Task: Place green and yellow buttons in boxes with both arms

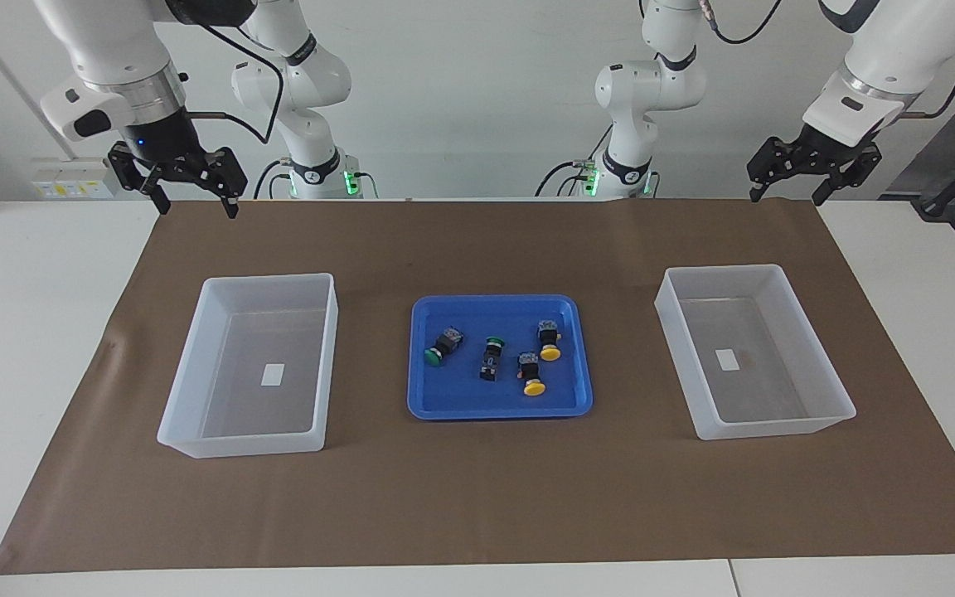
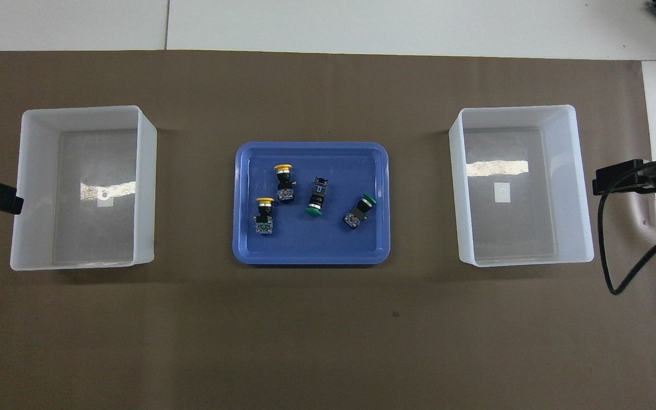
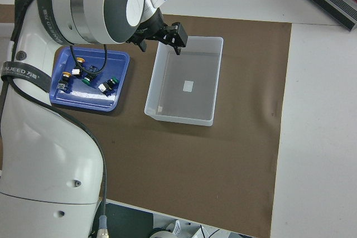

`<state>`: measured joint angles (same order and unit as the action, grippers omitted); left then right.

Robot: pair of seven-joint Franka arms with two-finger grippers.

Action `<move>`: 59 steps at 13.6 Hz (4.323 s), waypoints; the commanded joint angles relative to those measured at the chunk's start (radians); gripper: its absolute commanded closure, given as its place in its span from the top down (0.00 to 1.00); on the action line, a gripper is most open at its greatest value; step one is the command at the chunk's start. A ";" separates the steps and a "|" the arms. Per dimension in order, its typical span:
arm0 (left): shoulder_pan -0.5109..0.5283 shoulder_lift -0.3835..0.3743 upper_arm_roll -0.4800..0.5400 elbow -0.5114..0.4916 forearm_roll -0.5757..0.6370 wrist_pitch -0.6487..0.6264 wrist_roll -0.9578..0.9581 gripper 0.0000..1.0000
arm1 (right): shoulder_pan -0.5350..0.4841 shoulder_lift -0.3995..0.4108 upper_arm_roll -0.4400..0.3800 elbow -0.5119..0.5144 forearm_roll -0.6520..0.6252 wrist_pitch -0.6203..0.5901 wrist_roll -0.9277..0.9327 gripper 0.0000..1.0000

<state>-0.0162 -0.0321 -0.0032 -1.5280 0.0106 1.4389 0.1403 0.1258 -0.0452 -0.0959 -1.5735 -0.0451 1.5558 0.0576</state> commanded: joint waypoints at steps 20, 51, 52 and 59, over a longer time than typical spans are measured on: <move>-0.007 -0.029 0.005 -0.035 0.018 0.012 -0.008 1.00 | 0.355 0.301 0.016 -0.036 0.050 0.438 0.520 1.00; -0.307 -0.023 -0.003 -0.509 0.015 0.682 -0.367 1.00 | 0.405 0.397 0.010 0.032 -0.039 0.528 0.687 0.00; -0.329 0.006 -0.004 -0.523 0.015 0.727 -0.424 1.00 | 0.358 0.357 0.008 0.030 -0.038 0.477 0.597 0.00; -0.471 0.087 -0.003 -0.673 0.015 1.023 -0.565 1.00 | 0.042 0.245 0.010 -0.123 -0.033 0.461 0.113 0.00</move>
<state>-0.4409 0.0439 -0.0235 -2.1735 0.0106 2.4126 -0.3776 0.2294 0.2267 -0.1039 -1.6034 -0.0806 1.9548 0.2531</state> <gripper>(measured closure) 0.000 0.661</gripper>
